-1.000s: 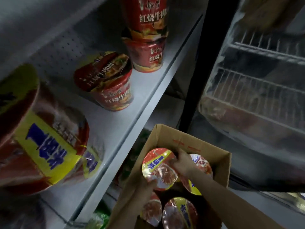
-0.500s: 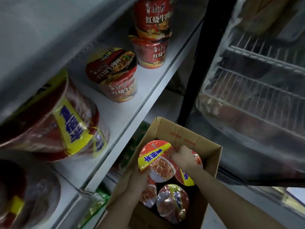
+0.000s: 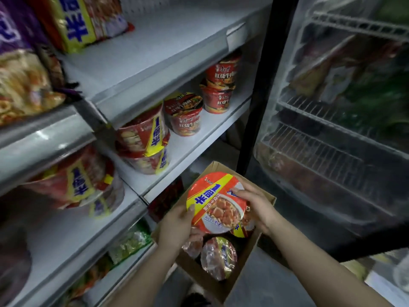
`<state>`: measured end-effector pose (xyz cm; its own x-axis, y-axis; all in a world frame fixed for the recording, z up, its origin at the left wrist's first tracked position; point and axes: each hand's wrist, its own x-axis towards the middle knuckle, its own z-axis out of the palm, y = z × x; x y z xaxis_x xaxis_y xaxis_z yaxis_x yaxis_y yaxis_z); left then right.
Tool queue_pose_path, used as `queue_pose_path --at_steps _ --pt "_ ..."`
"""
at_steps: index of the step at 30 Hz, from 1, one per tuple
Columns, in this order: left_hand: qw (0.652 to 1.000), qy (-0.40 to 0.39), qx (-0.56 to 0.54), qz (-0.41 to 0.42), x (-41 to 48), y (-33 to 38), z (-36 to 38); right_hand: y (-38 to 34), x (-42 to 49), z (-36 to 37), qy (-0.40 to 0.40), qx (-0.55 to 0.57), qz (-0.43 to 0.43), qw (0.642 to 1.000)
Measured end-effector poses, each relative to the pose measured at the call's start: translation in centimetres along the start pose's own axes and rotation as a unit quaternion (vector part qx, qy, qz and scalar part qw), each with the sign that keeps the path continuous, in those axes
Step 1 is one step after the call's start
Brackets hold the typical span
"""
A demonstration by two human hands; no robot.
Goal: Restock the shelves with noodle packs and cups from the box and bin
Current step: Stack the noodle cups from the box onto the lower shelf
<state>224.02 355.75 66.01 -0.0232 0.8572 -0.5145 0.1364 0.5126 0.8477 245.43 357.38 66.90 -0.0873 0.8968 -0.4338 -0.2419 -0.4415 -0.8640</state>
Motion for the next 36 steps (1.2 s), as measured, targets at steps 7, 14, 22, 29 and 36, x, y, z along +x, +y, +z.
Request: queue_pose_path --at_steps 7,14,22,29,36 --pt "0.997 0.029 0.018 0.064 -7.8 0.7 -3.2 1.9 -5.6 2.4 0.01 0.002 0.031 0.999" --pt "0.991 -0.067 -0.09 -0.07 -14.5 -0.8 -8.8 1.7 -10.0 7.6 -0.102 -0.006 0.089 0.991" --pt "0.975 -0.122 -0.165 -0.09 -21.7 -4.1 -16.9 2.1 -13.4 17.1 -0.199 -0.067 0.134 0.968" --pt "0.948 0.031 -0.311 -0.053 -28.5 -9.5 -24.2 7.8 -15.4 25.5 -0.17 -0.083 0.132 0.973" --pt "0.911 0.151 -0.383 -0.035 -35.8 -15.5 -32.3 15.0 -24.4 36.9 -0.257 -0.09 0.068 0.96"
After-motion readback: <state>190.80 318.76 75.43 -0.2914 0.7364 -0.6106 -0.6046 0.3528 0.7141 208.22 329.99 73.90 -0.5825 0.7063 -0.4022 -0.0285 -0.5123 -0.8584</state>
